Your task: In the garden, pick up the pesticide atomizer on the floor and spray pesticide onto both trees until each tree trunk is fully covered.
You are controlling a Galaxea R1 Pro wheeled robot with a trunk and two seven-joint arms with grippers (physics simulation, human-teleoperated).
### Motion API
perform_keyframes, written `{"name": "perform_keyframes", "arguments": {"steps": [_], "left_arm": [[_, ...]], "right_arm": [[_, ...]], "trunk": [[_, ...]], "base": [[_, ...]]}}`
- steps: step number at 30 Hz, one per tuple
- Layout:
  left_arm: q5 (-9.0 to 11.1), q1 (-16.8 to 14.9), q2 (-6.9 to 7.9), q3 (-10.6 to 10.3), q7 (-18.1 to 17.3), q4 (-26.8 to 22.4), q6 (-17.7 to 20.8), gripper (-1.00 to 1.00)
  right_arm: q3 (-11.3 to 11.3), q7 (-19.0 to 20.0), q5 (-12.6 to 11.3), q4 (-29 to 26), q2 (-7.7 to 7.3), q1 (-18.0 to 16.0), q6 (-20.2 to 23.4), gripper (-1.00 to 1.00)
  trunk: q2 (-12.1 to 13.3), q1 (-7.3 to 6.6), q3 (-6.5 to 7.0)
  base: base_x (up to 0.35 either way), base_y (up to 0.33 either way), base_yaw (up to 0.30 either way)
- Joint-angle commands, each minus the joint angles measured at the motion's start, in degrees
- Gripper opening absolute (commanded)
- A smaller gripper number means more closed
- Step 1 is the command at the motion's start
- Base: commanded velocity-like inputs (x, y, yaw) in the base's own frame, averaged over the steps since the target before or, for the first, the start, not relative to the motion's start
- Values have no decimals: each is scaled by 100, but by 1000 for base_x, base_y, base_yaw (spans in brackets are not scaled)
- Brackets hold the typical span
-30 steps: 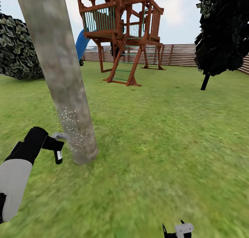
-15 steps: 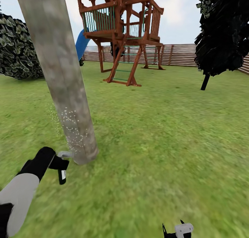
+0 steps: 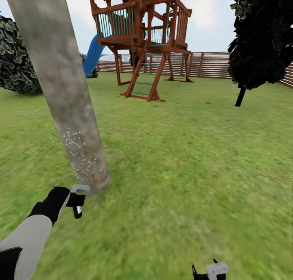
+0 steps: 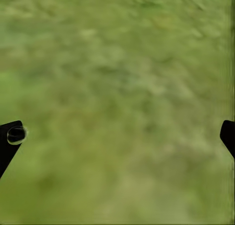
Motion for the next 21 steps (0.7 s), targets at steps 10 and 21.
{"name": "perform_keyframes", "arguments": {"steps": [10,21], "left_arm": [[-8,22,5,2,5,3,-5,-100],[-7,22,5,7,1,4,-5,-100]], "right_arm": [[0,-2,0,0,0,0,0,100],[1,1,8,0,0,0,0,100]], "trunk": [[0,0,0],[0,0,0]], "base": [[53,-269,6],[5,-274,137]]}}
